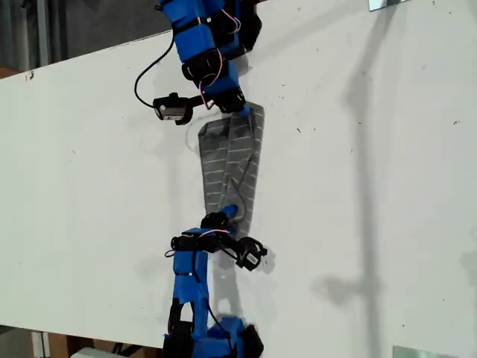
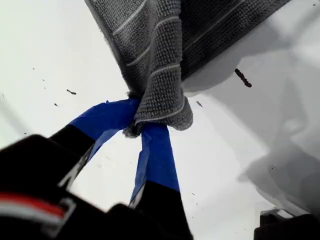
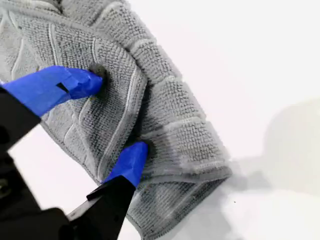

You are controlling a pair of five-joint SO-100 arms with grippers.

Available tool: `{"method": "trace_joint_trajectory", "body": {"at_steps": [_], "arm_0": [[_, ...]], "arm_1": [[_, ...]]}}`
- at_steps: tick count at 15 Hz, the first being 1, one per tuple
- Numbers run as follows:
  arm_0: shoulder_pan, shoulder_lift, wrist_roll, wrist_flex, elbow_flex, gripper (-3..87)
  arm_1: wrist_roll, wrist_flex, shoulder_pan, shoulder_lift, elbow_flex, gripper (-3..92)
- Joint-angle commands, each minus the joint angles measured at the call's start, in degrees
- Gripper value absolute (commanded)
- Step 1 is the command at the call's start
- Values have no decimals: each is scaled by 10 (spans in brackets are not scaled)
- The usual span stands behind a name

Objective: Grasp corners of a square towel and fold twice.

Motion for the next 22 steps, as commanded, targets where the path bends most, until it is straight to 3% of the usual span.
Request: {"method": "trace_joint_trajectory", "body": {"at_steps": [1,3,4,6,12,18,22], "arm_0": [[-11,-14,3,28,-81,114],[-12,-33,-1,34,-101,7],[-12,-37,-1,34,-102,0],[-5,-39,-4,38,-109,0],[28,18,-1,165,-163,0],[85,34,2,232,-123,0],[76,163,4,201,-4,0]], "arm_1": [[-1,-7,-4,19,-21,-1],[0,-5,-4,20,-20,-1],[0,-5,-4,20,-20,-1],[0,-5,-4,20,-20,-1],[0,6,-18,45,-23,-1],[9,17,-44,46,-30,-1],[-40,86,9,-22,-120,-1]]}}
